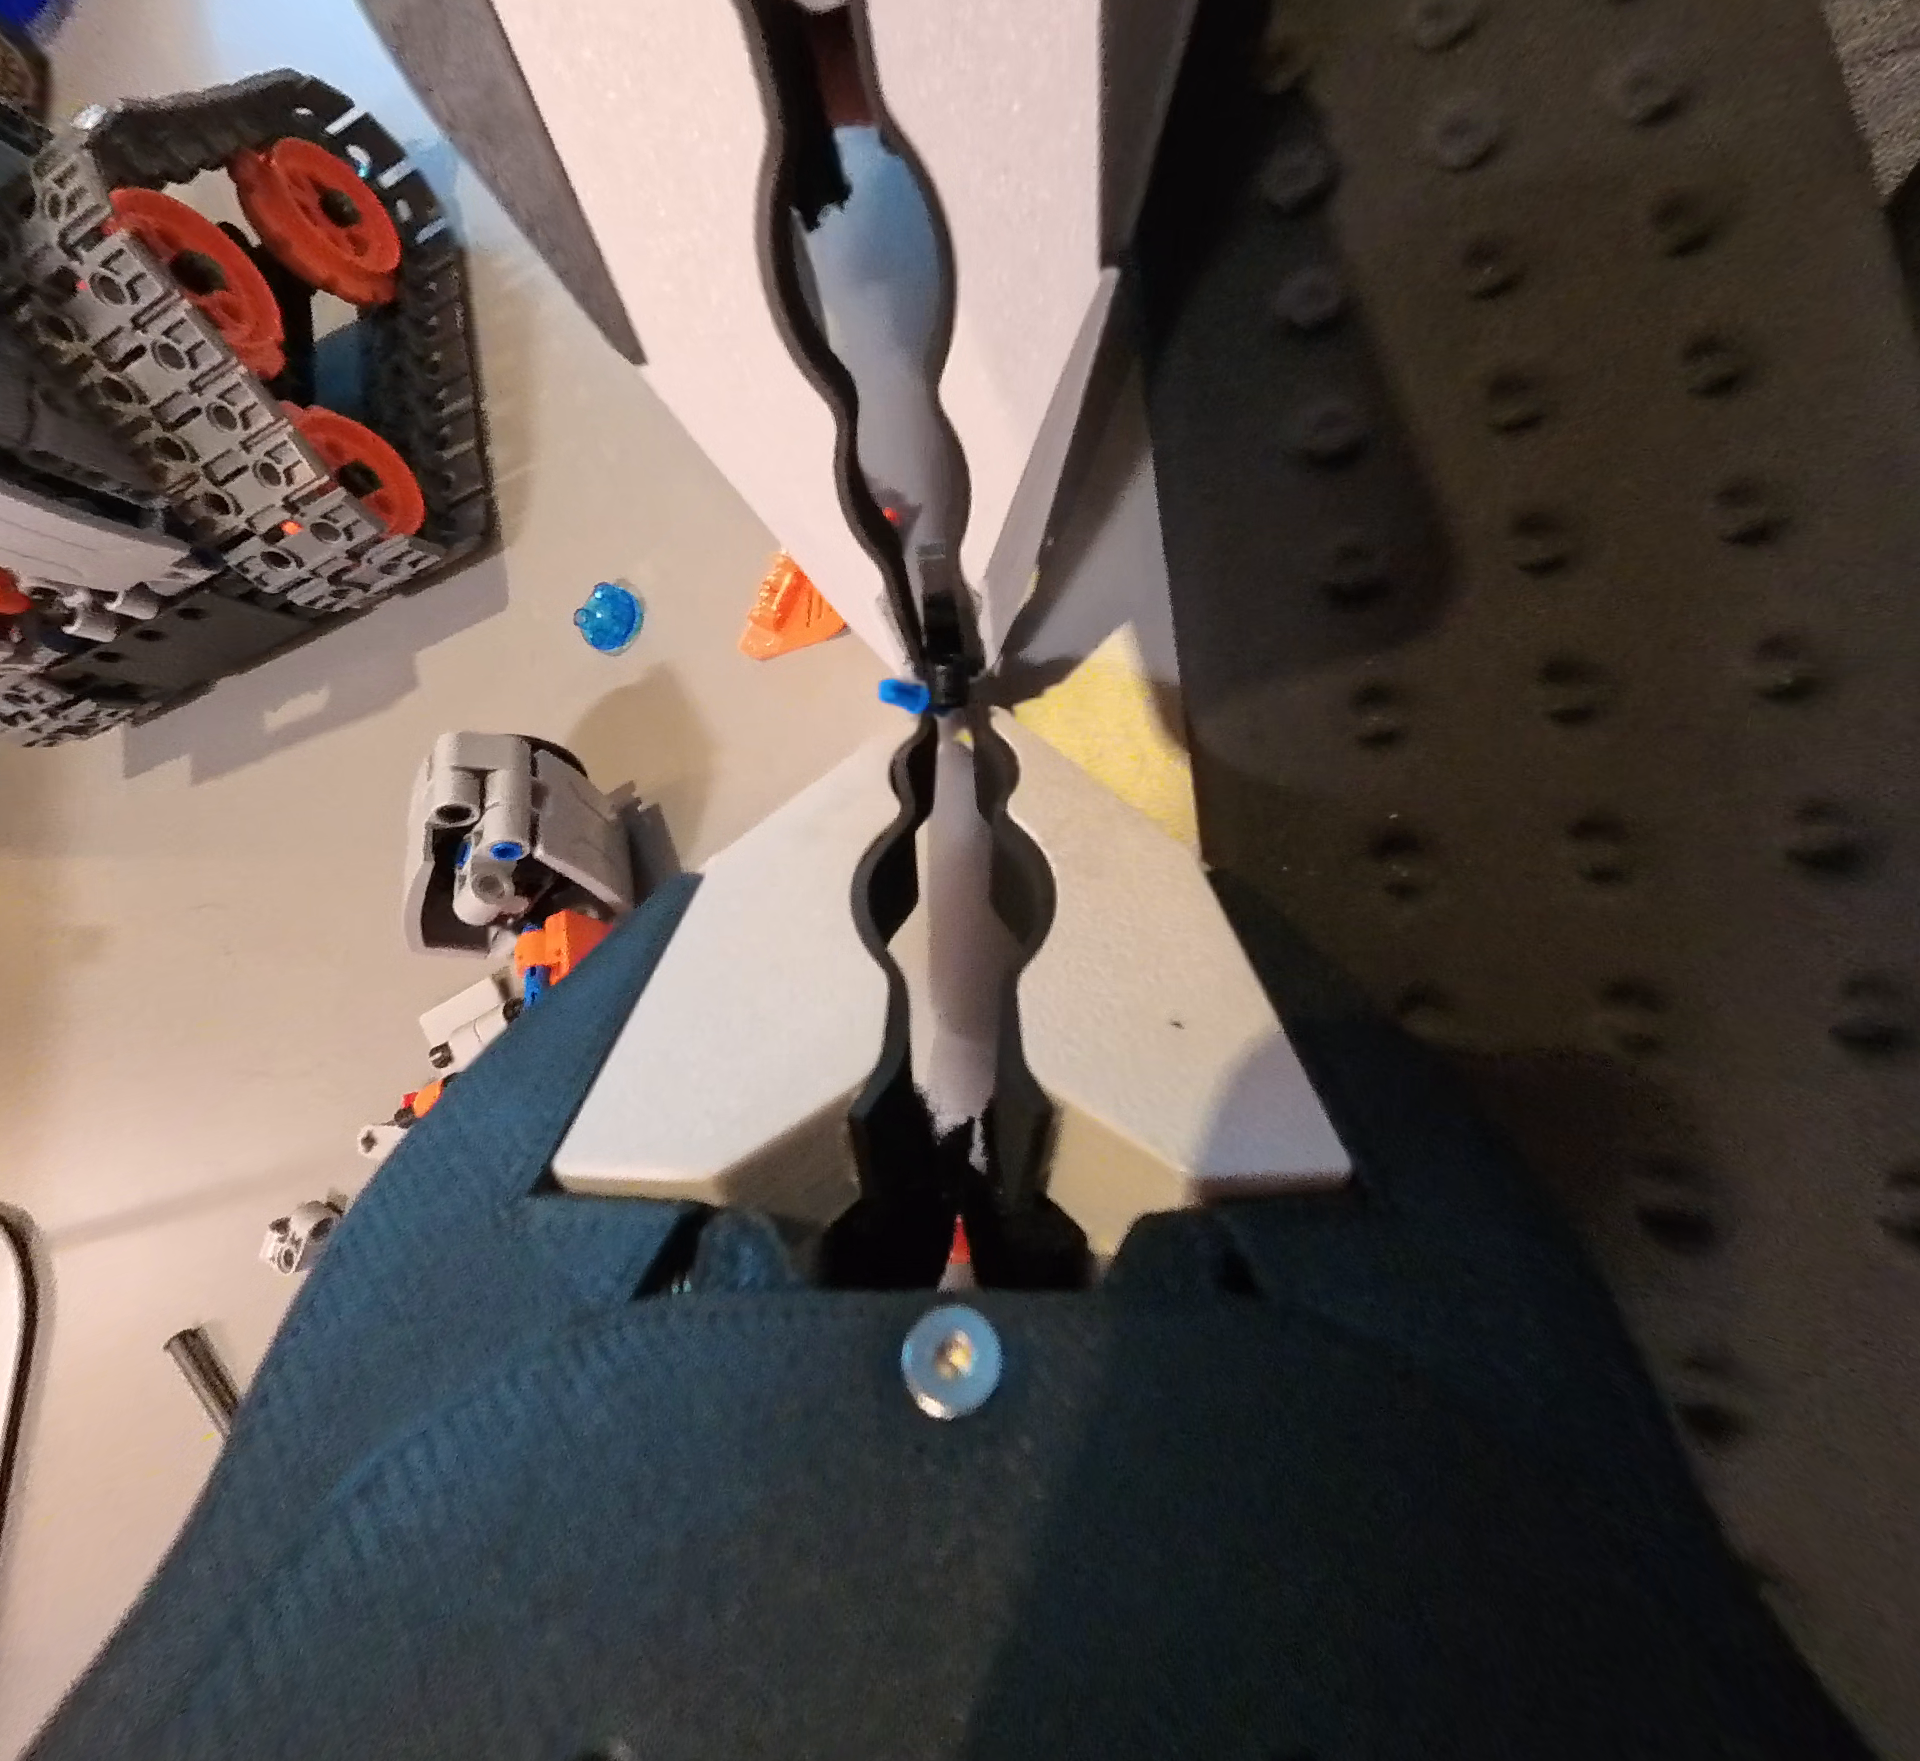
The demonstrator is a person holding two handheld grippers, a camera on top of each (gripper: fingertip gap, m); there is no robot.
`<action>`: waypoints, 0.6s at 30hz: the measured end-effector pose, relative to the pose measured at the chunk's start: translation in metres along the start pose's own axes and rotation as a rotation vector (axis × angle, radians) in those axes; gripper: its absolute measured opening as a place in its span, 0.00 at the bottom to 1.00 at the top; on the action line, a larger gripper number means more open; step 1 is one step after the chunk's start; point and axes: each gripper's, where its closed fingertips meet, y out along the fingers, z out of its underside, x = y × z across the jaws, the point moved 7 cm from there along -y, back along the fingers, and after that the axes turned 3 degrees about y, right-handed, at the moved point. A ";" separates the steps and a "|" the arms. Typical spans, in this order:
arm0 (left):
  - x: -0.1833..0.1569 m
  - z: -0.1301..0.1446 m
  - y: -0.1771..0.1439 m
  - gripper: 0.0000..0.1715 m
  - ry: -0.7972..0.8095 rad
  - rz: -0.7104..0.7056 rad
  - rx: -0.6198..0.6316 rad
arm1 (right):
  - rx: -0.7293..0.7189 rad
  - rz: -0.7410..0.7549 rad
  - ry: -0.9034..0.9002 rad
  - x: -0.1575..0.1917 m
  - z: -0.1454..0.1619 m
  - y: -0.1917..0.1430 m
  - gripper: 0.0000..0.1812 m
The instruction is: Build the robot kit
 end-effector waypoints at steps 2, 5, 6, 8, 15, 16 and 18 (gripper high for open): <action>-0.001 -0.002 -0.001 0.01 0.005 0.001 -0.015 | -0.002 0.002 0.003 -0.001 0.000 -0.001 0.03; 0.002 -0.001 -0.003 0.00 -0.012 -0.002 -0.022 | -0.009 0.002 0.011 -0.002 0.000 -0.003 0.03; 0.003 0.000 -0.004 0.00 -0.013 -0.008 -0.015 | -0.010 0.008 0.013 -0.003 0.001 -0.005 0.03; 0.005 0.002 -0.005 0.00 -0.024 -0.028 -0.003 | -0.020 0.020 0.027 -0.006 0.003 -0.010 0.03; 0.024 0.013 -0.004 0.10 -0.173 -0.142 0.089 | -0.037 0.027 0.058 -0.011 0.005 -0.018 0.03; 0.027 0.016 -0.004 0.12 -0.195 -0.152 0.102 | -0.034 0.026 0.056 -0.011 0.005 -0.017 0.03; 0.032 0.020 -0.005 0.13 -0.243 -0.176 0.121 | -0.036 0.028 0.058 -0.011 0.005 -0.017 0.03</action>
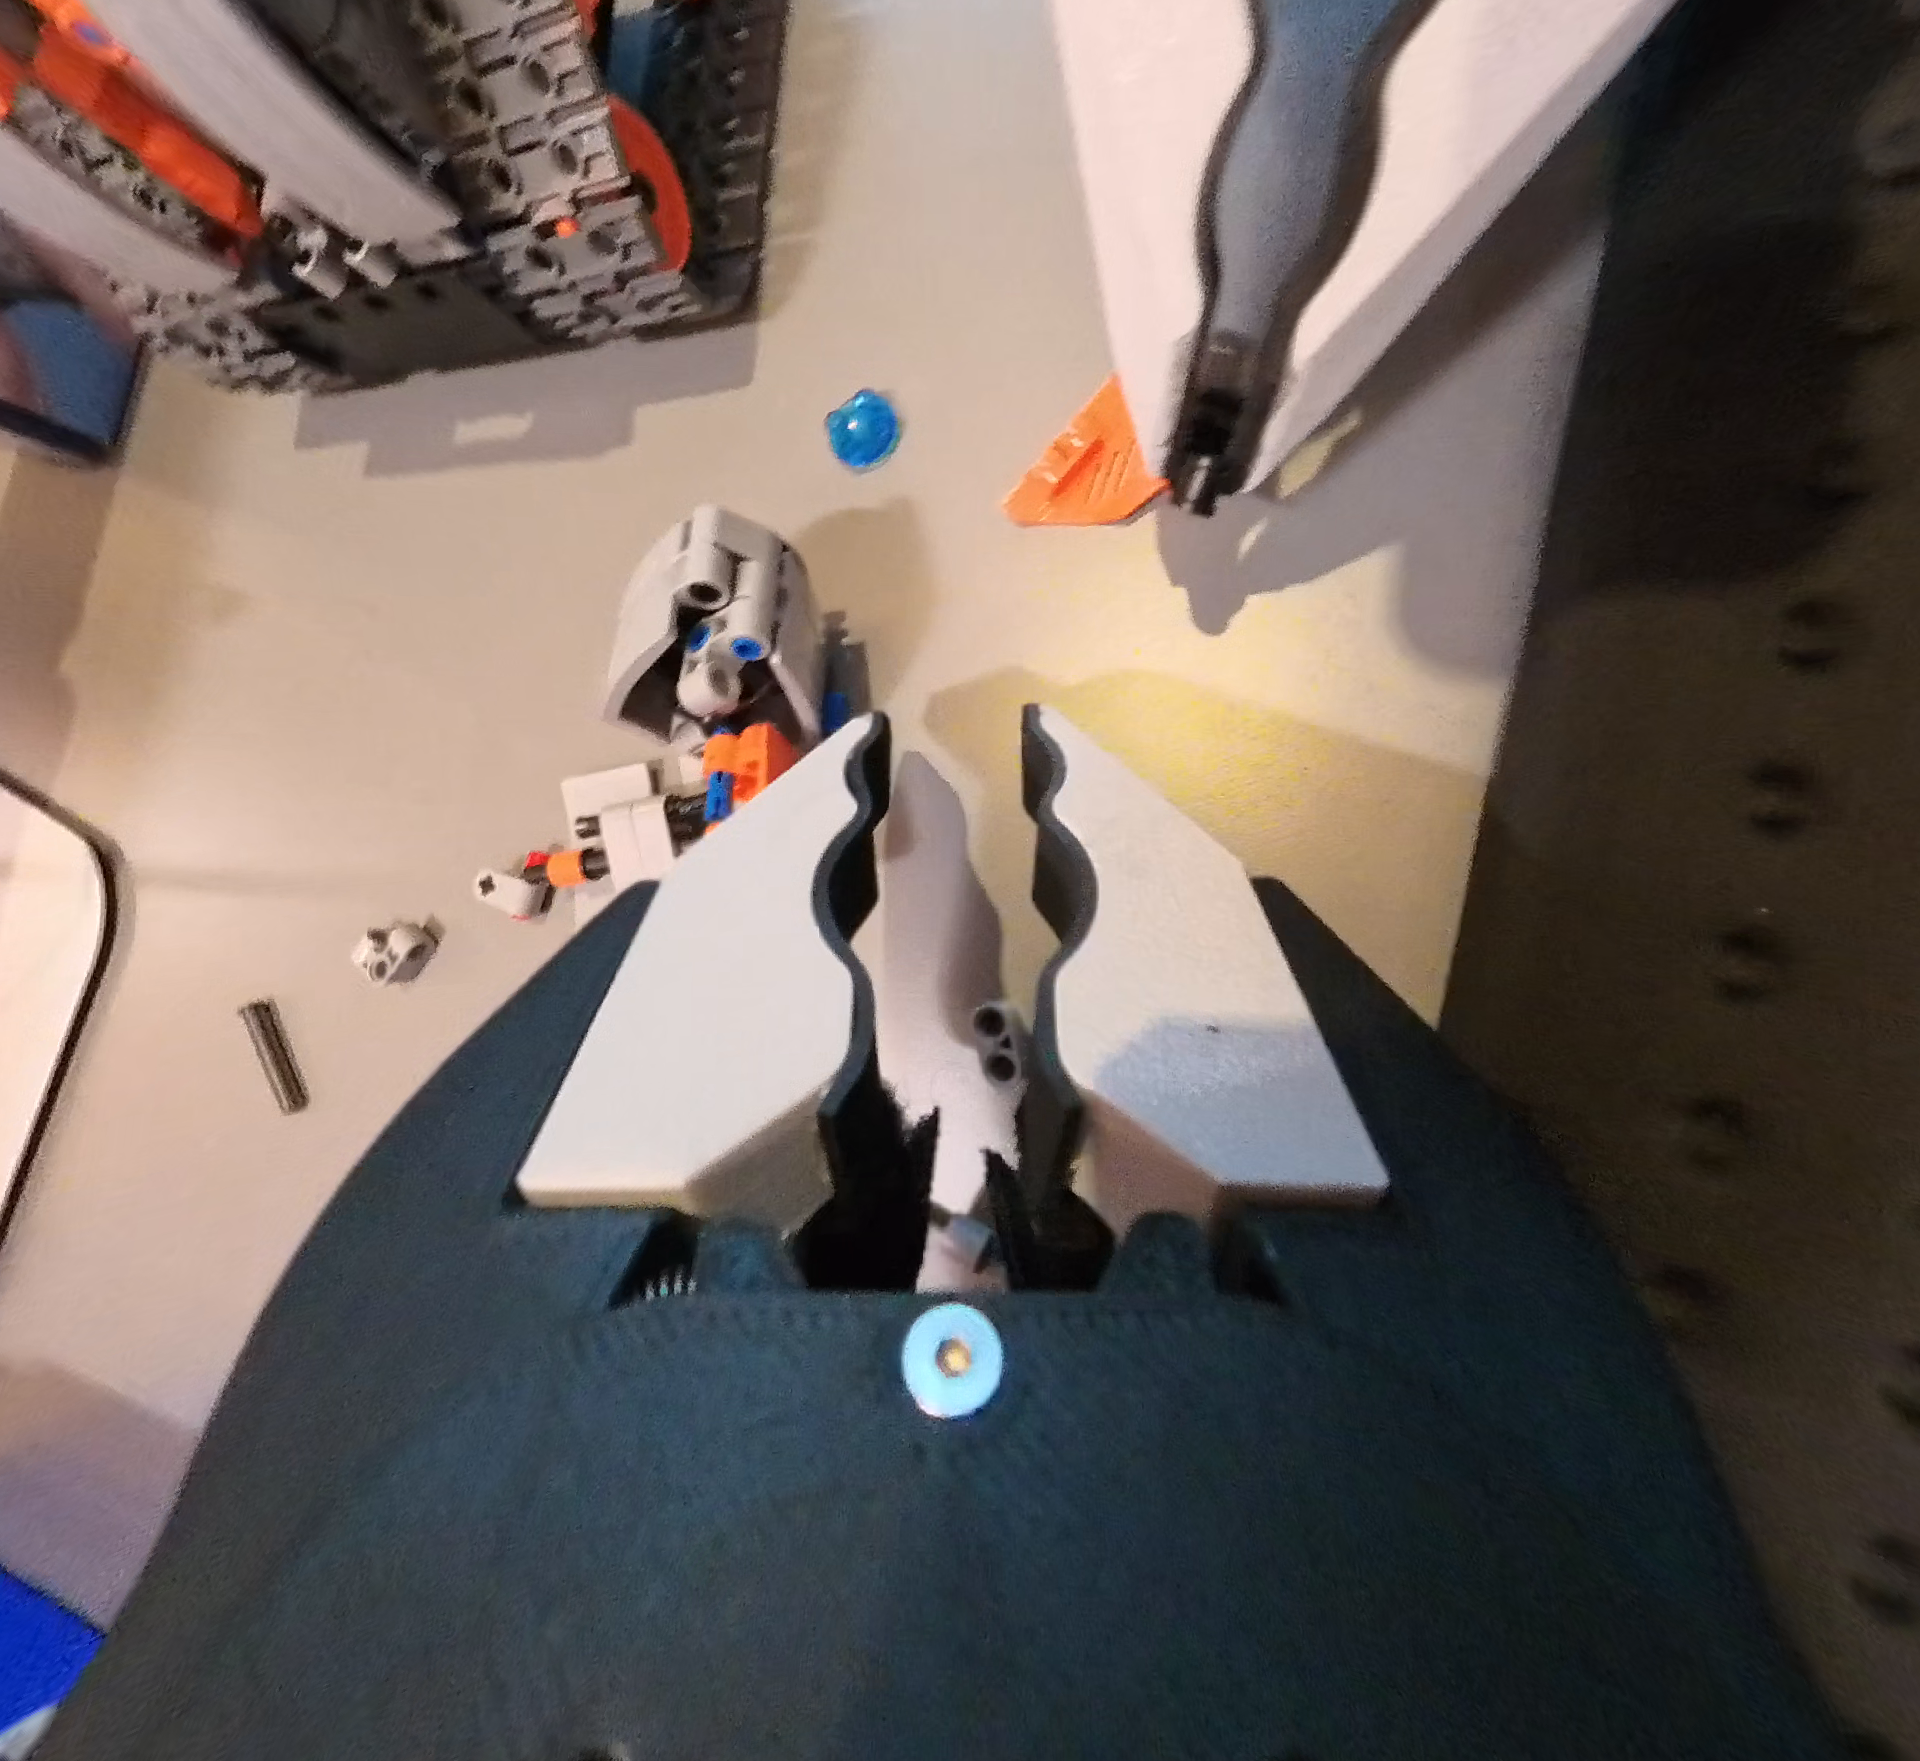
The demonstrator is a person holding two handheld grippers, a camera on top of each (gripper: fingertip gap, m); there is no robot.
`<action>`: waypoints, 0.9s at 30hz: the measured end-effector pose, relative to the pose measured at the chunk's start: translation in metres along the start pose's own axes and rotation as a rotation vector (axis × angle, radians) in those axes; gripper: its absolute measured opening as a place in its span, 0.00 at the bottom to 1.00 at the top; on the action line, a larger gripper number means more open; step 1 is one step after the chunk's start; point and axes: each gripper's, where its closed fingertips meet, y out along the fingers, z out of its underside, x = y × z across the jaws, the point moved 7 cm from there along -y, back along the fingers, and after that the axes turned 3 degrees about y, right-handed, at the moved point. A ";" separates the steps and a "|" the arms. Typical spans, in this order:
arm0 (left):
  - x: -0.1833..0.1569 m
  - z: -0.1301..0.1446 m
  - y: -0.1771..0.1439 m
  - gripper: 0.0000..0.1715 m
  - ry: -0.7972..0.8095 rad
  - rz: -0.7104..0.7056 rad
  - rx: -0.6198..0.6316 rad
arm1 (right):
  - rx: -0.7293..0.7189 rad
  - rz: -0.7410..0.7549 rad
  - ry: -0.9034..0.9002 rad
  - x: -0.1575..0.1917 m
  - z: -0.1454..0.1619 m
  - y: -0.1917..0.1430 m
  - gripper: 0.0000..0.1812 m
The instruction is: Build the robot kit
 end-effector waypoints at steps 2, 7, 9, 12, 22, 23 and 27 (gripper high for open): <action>0.005 0.004 0.001 0.15 -0.028 -0.021 0.025 | -0.001 0.002 0.001 0.000 0.000 -0.001 0.03; 0.012 0.005 0.003 0.19 -0.043 -0.026 0.053 | -0.003 0.005 0.000 0.000 -0.001 -0.001 0.03; 0.013 0.004 0.004 0.18 -0.039 -0.020 0.053 | -0.002 0.003 0.000 0.000 0.000 -0.001 0.03; 0.011 0.001 0.008 0.12 -0.044 0.014 0.051 | -0.001 0.001 0.001 0.000 0.000 -0.001 0.03; 0.008 -0.013 0.017 0.12 -0.079 0.133 0.049 | -0.001 -0.001 0.015 -0.001 0.001 -0.001 0.03; 0.009 -0.014 0.017 0.12 -0.076 0.126 0.055 | -0.001 0.000 0.017 -0.002 0.001 -0.002 0.03; 0.009 -0.016 0.020 0.08 -0.103 0.145 0.060 | -0.004 0.000 0.011 -0.001 0.000 -0.003 0.03</action>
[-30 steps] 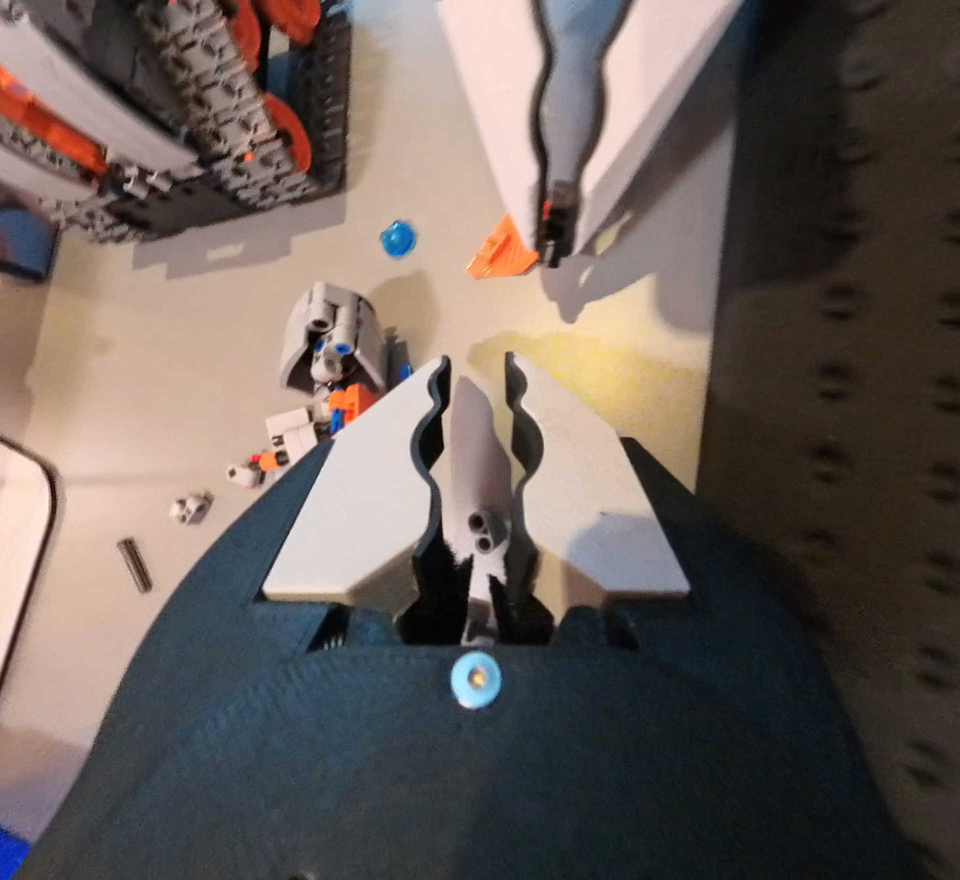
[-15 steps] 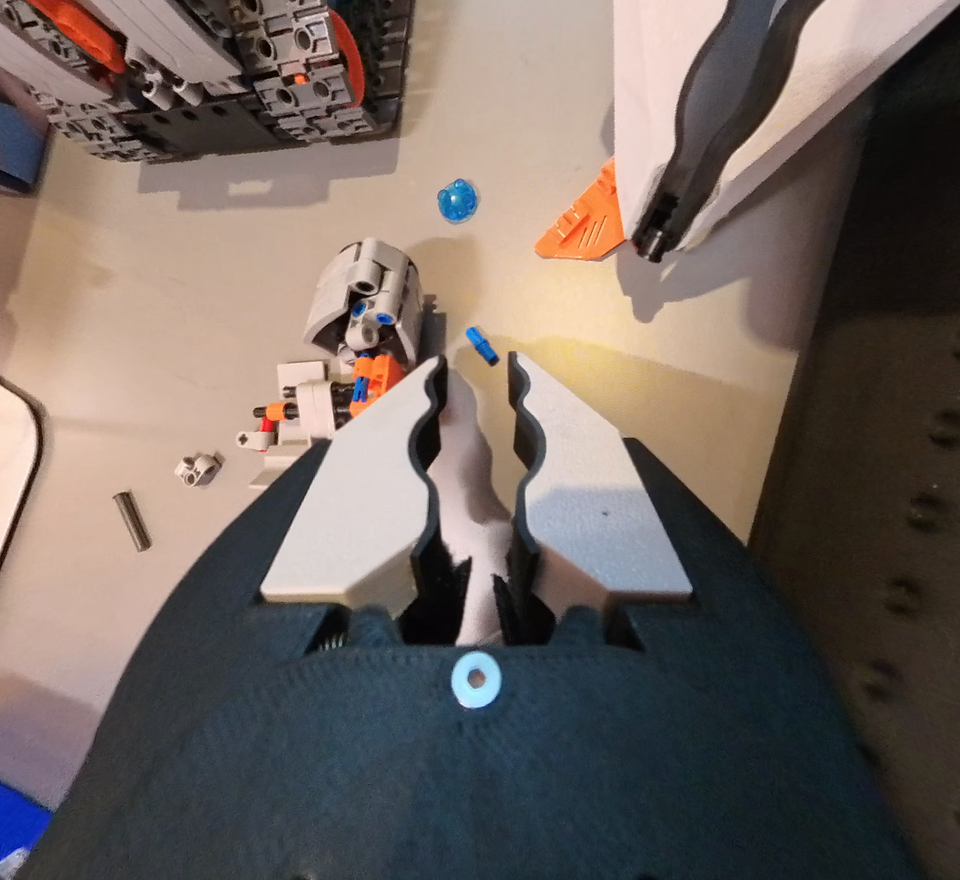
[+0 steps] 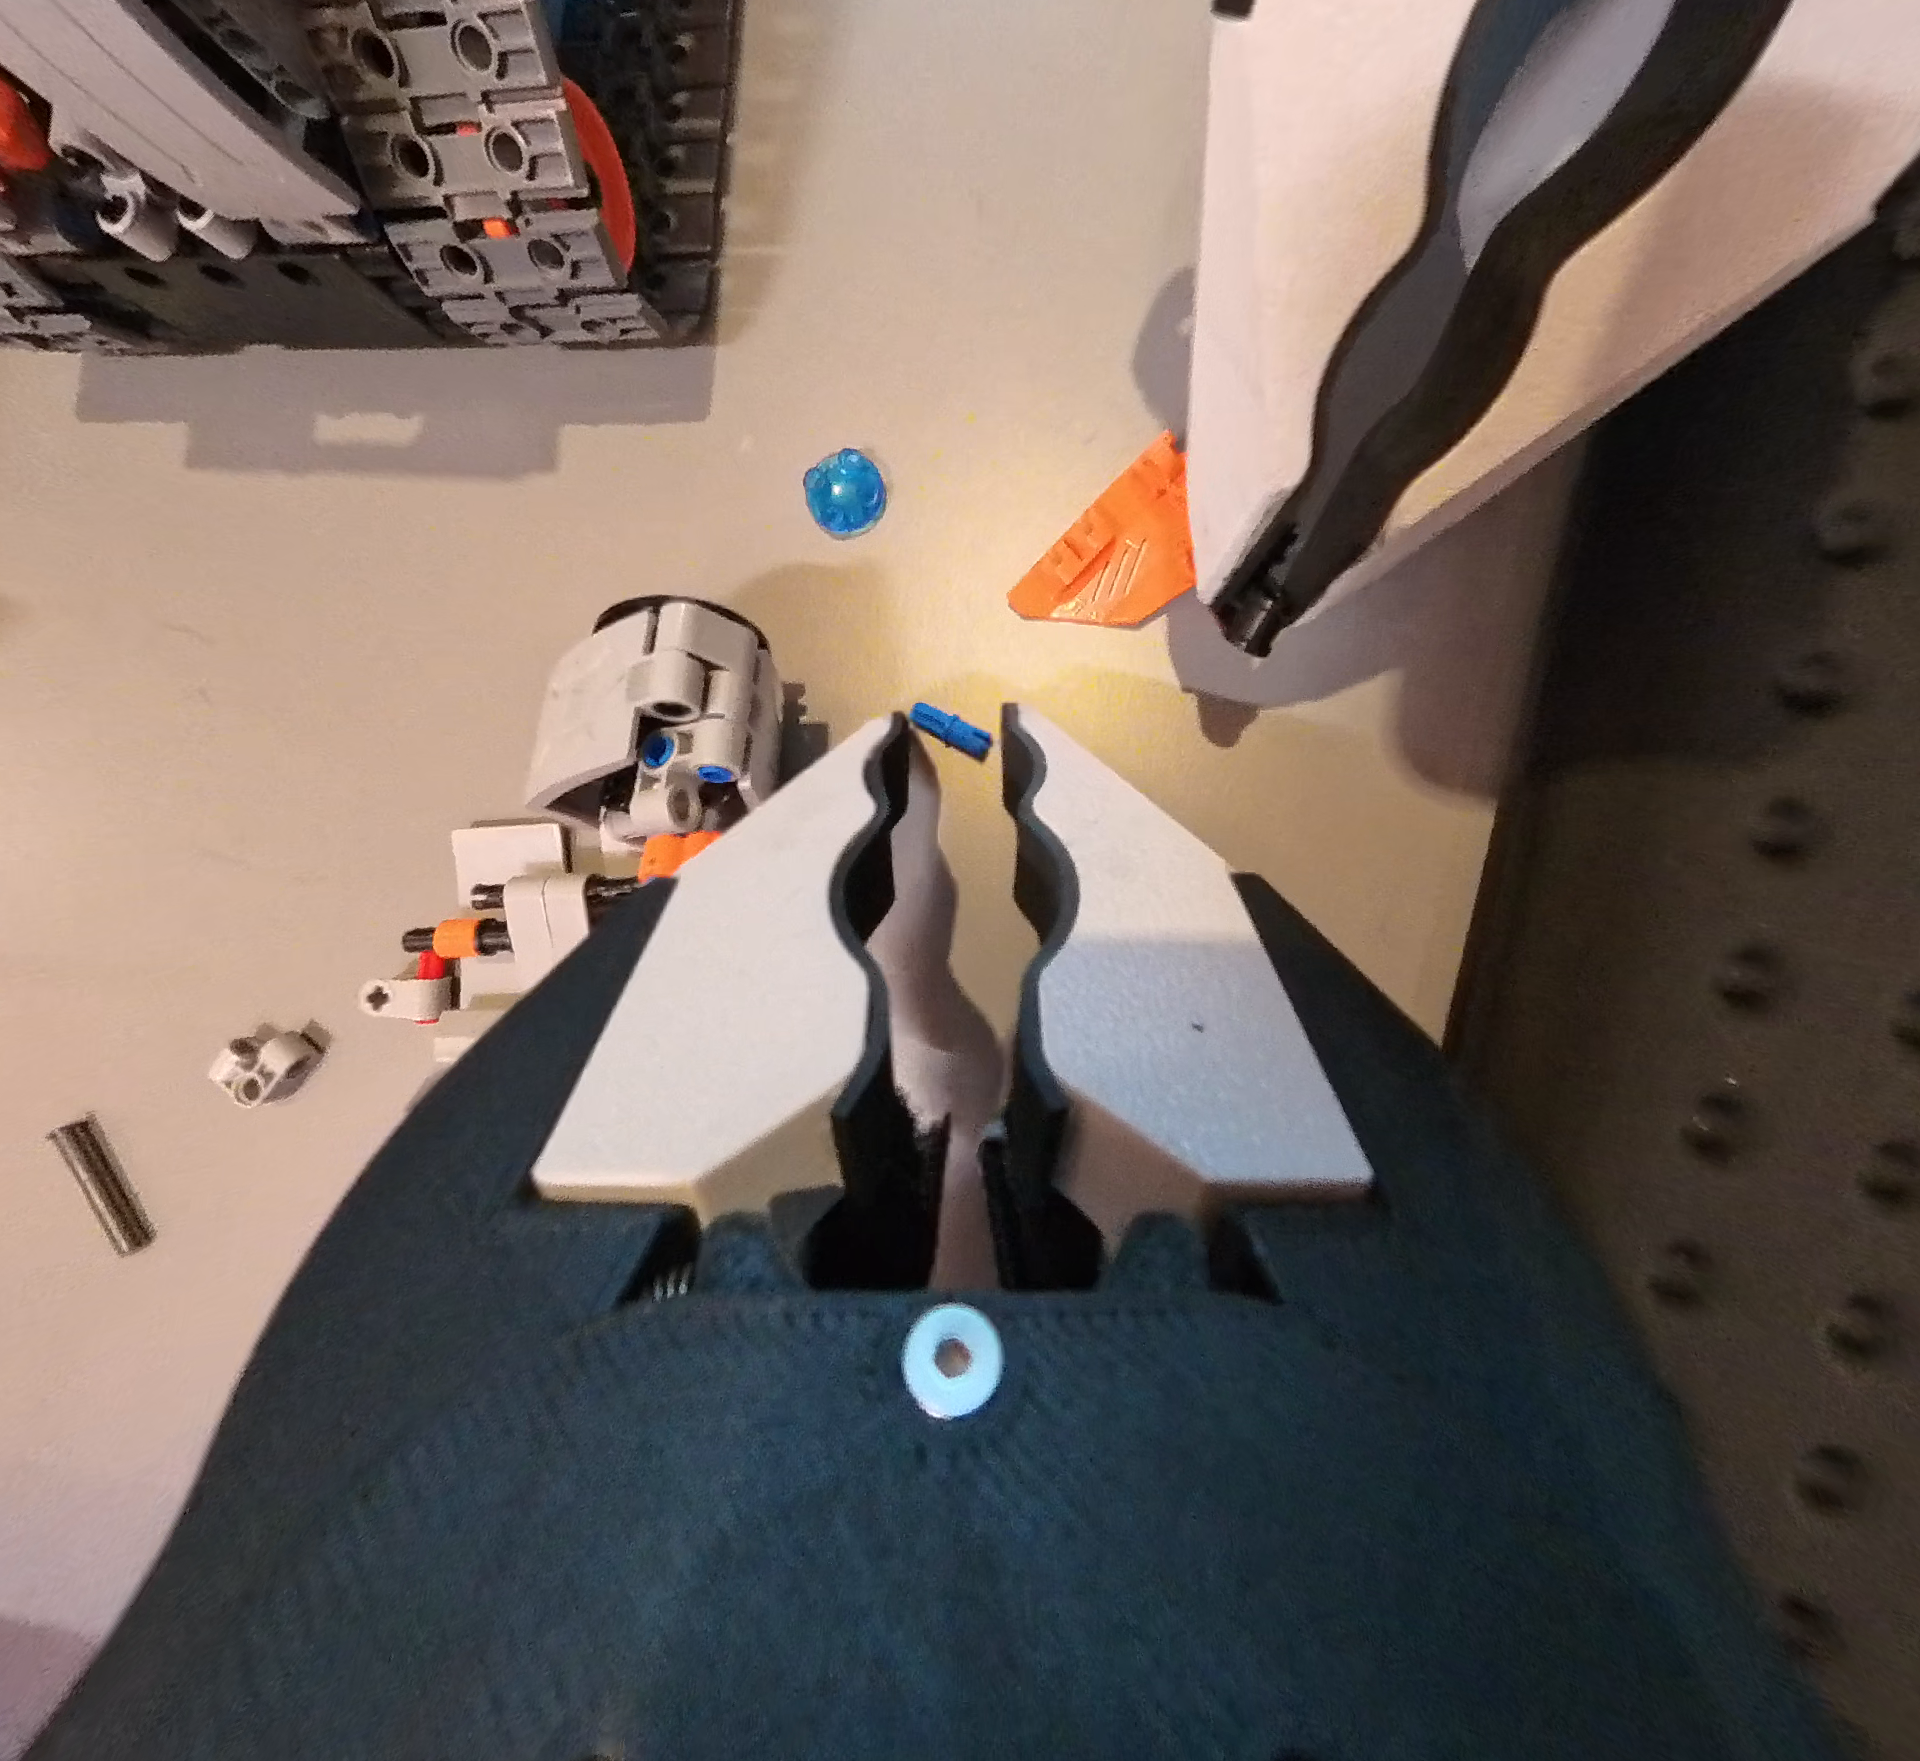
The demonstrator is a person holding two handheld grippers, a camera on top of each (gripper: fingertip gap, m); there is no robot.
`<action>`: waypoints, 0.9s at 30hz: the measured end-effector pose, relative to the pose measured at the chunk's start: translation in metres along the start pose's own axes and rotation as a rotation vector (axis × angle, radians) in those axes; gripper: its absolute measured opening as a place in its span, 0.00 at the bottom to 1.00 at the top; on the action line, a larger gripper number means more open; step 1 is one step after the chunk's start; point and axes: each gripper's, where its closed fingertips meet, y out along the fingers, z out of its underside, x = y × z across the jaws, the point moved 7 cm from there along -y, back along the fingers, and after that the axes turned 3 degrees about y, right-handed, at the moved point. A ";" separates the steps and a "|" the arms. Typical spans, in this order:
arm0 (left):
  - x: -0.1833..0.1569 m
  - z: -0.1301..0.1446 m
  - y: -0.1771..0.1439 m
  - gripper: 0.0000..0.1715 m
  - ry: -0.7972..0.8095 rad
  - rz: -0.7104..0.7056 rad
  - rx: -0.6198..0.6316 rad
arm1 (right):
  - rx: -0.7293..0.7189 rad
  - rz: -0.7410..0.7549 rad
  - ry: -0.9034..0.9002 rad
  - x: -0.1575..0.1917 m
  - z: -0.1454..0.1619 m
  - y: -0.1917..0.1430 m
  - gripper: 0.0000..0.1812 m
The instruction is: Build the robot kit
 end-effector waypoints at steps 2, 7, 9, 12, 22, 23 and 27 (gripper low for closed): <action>-0.003 -0.001 0.001 0.02 0.006 0.019 -0.002 | -0.002 0.001 -0.001 0.000 0.000 -0.001 0.03; -0.004 0.000 0.000 0.02 0.030 0.021 -0.001 | -0.009 0.001 0.003 0.000 -0.001 -0.002 0.03; -0.004 0.001 -0.001 0.02 0.045 0.031 0.000 | -0.012 -0.002 0.009 -0.001 0.000 -0.002 0.03; -0.005 0.002 -0.001 0.01 0.059 0.039 -0.010 | -0.011 -0.003 0.015 -0.002 0.001 -0.001 0.03; -0.018 -0.002 -0.017 0.01 0.193 -0.004 -0.134 | -0.068 -0.012 0.061 -0.007 -0.001 -0.004 0.03; -0.020 -0.004 -0.022 0.01 0.213 -0.008 -0.160 | -0.077 -0.013 0.065 -0.008 -0.001 -0.004 0.02; -0.029 -0.008 -0.028 0.01 0.294 -0.032 -0.219 | -0.115 -0.032 0.071 -0.008 -0.004 -0.006 0.02</action>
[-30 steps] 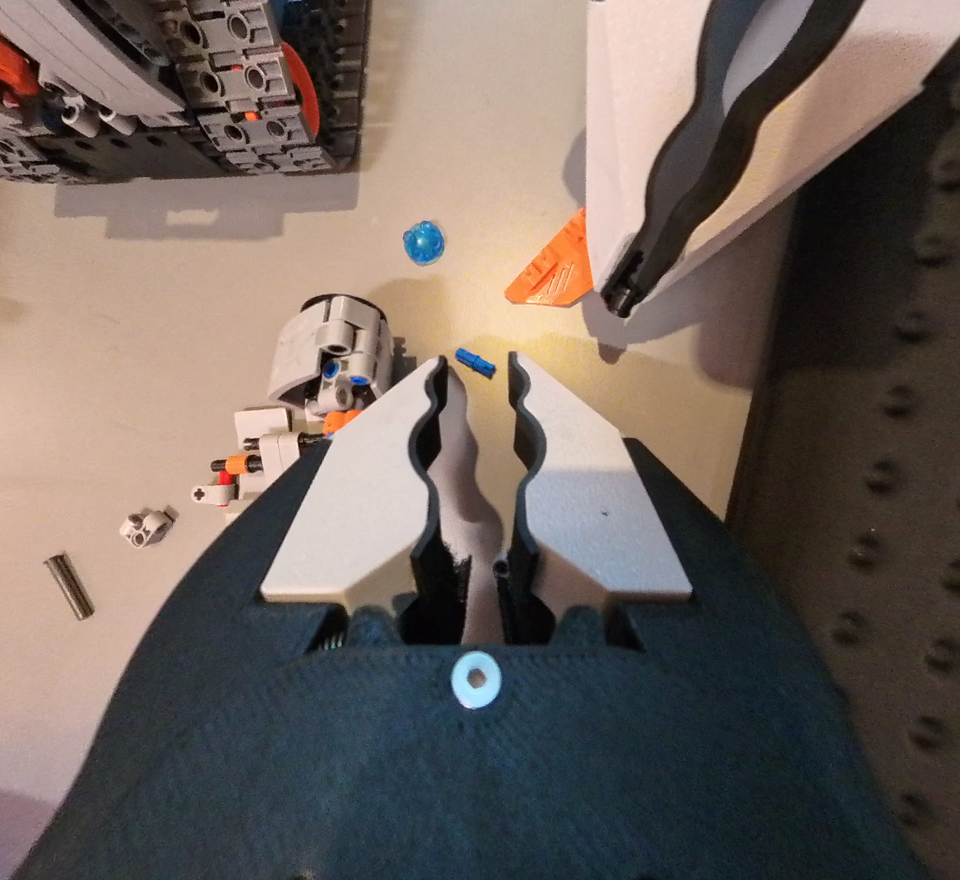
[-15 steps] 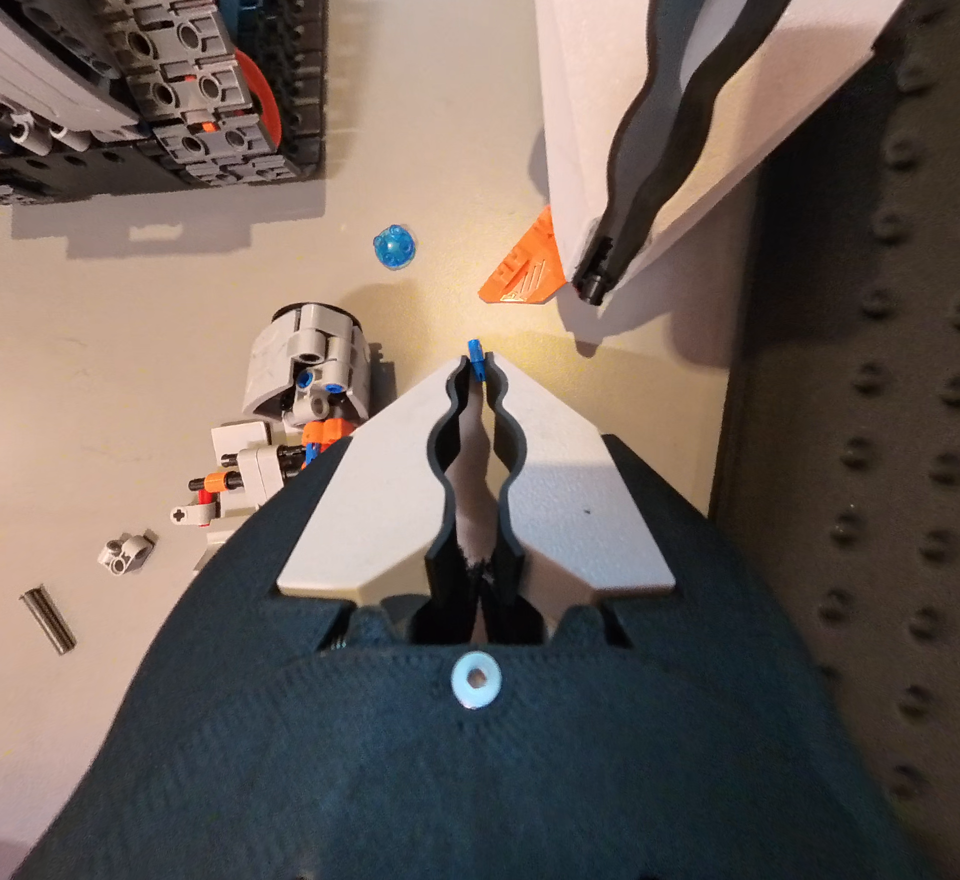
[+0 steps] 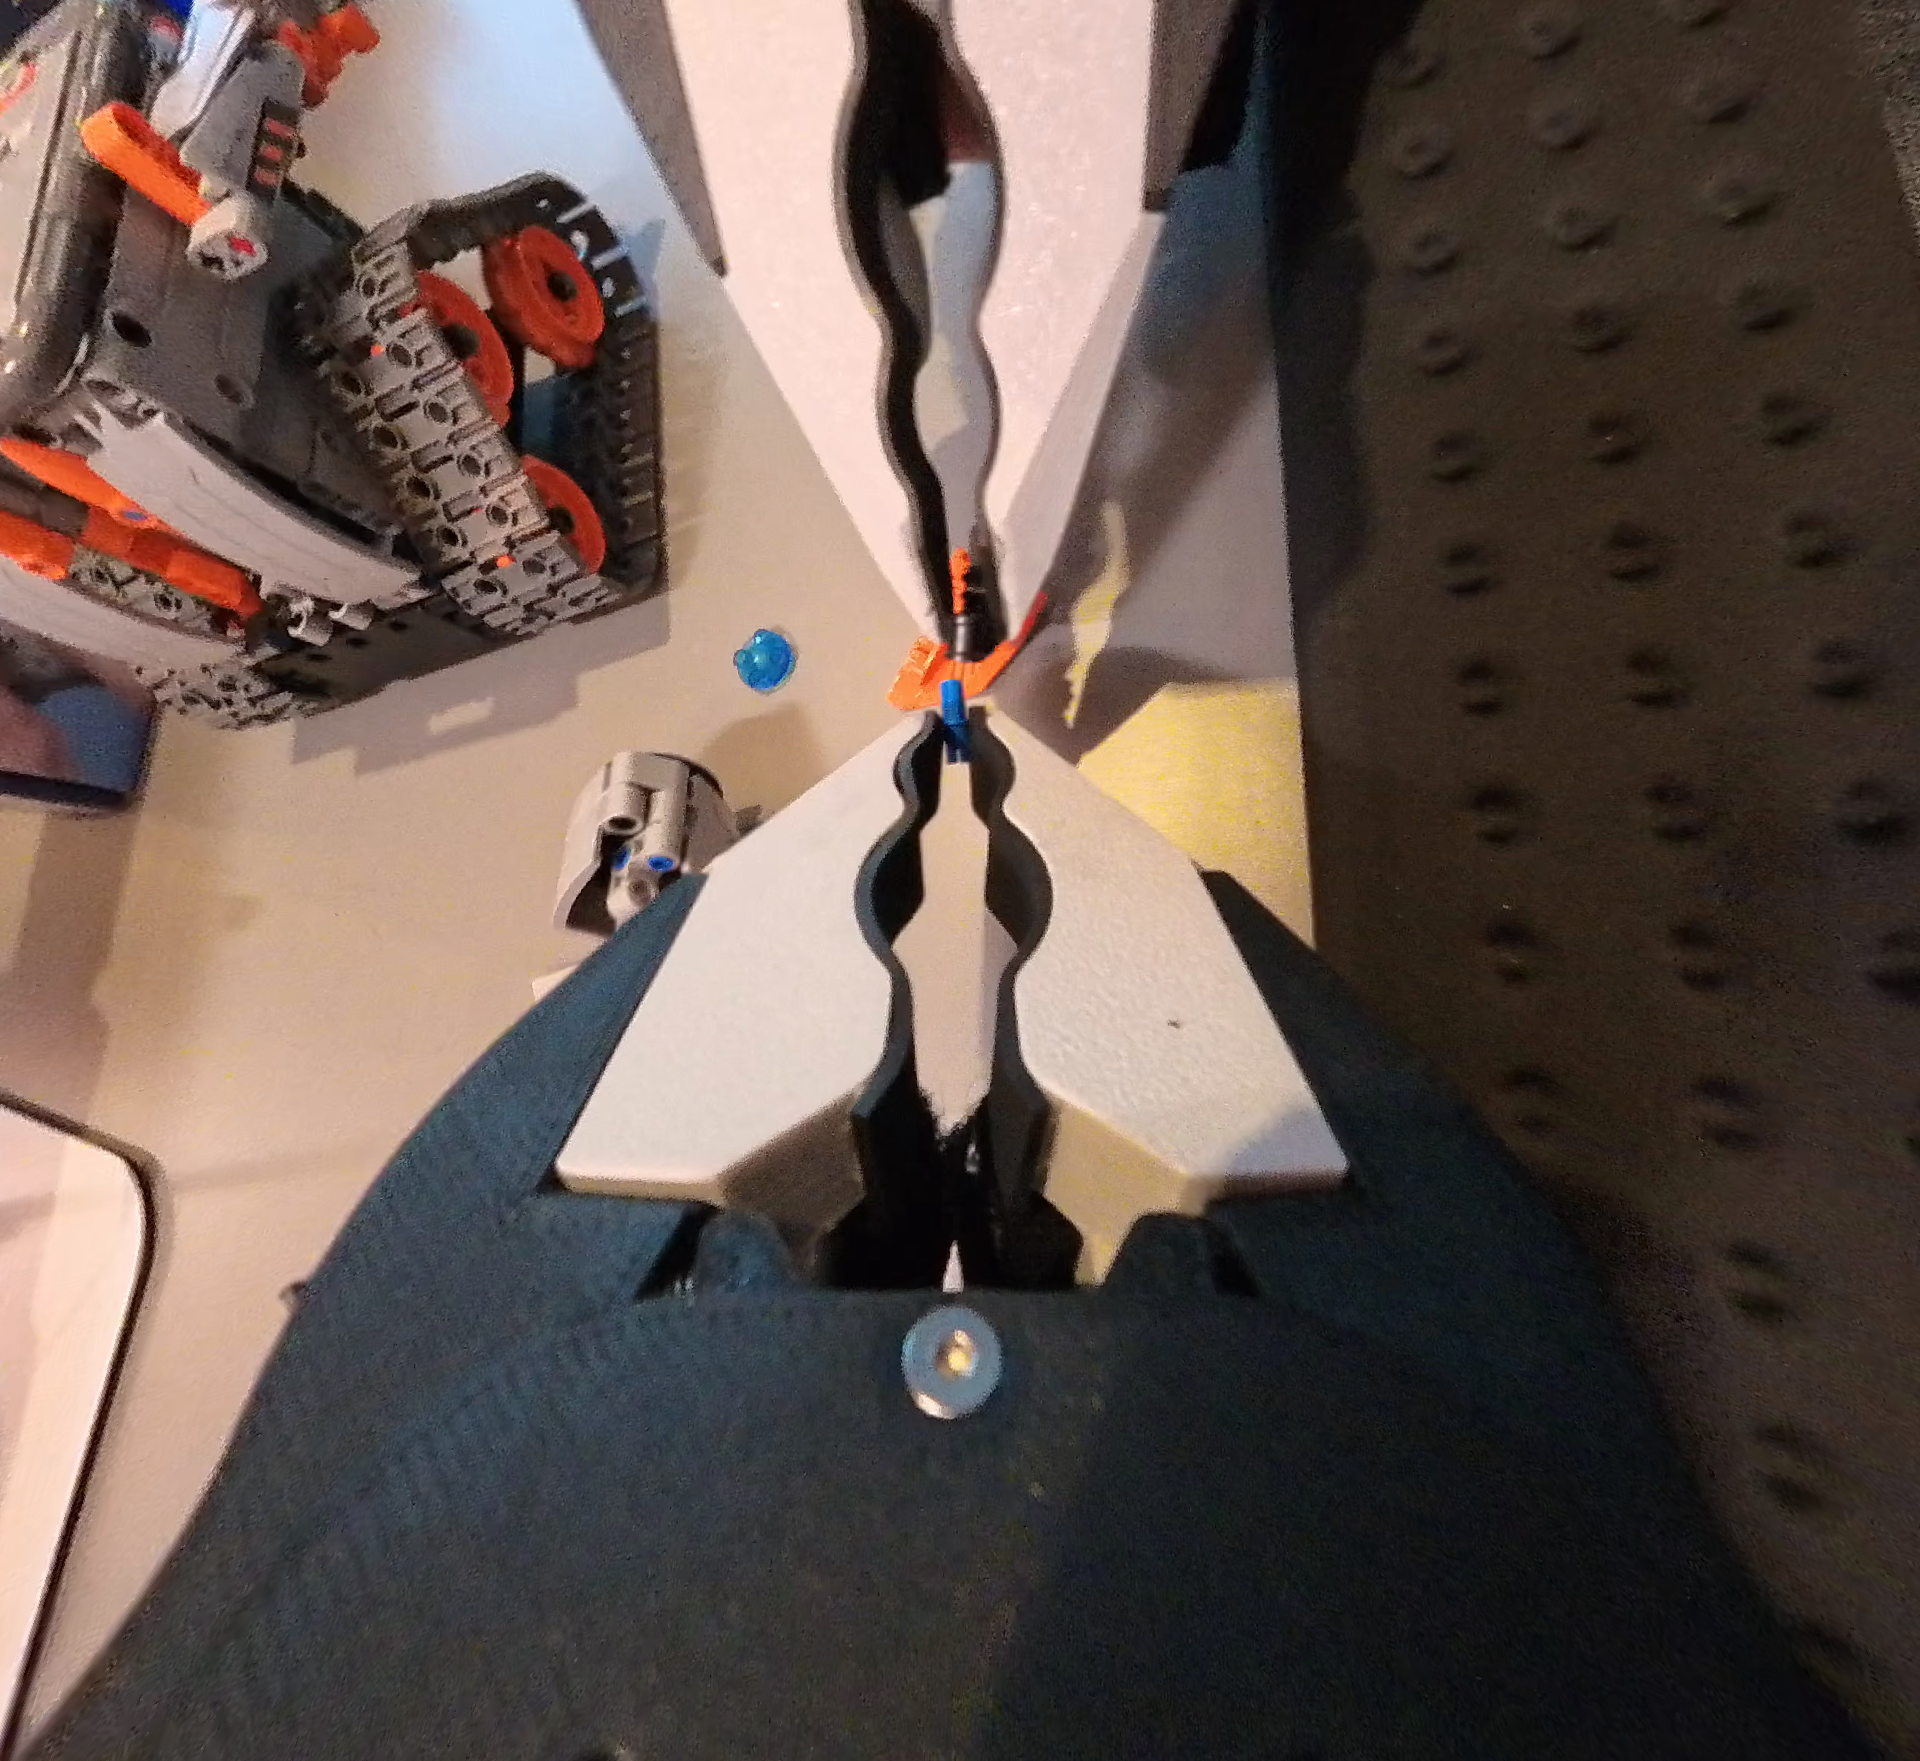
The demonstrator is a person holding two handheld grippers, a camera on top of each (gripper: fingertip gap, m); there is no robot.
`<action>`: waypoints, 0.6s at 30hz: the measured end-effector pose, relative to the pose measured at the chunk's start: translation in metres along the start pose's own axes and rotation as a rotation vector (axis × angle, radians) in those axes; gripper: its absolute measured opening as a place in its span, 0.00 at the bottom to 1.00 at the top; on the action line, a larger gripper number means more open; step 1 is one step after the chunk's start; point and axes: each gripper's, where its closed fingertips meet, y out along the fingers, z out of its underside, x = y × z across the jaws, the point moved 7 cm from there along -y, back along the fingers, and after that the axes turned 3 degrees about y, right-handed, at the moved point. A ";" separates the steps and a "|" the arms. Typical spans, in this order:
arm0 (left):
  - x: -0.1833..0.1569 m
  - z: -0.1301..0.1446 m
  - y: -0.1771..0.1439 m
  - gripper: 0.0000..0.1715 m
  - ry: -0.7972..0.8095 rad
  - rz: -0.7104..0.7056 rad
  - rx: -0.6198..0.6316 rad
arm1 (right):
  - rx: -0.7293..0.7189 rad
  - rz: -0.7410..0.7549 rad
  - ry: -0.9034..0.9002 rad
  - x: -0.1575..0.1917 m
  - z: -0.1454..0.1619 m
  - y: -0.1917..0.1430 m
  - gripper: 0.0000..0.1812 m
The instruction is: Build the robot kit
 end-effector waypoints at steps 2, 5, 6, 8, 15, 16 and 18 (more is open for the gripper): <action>-0.002 0.000 -0.001 0.01 0.020 -0.005 -0.014 | 0.001 -0.002 0.001 0.000 0.000 0.000 0.02; -0.001 -0.003 -0.005 0.01 0.041 -0.021 -0.048 | -0.003 -0.007 0.002 -0.001 0.001 0.000 0.02; -0.001 -0.003 -0.006 0.01 0.043 -0.024 -0.049 | -0.004 -0.011 0.005 -0.001 0.001 0.000 0.02; -0.001 -0.003 -0.007 0.01 0.049 -0.030 -0.062 | -0.008 -0.016 0.006 -0.001 0.001 0.000 0.02; -0.003 -0.005 -0.009 0.01 0.080 -0.042 -0.081 | -0.026 -0.030 0.012 0.000 -0.001 -0.001 0.02; -0.004 -0.005 -0.009 0.01 0.091 -0.049 -0.084 | -0.025 -0.030 0.010 0.000 -0.001 -0.001 0.02; -0.005 -0.006 -0.010 0.01 0.098 -0.043 -0.088 | -0.020 -0.033 -0.001 0.001 -0.001 -0.001 0.02</action>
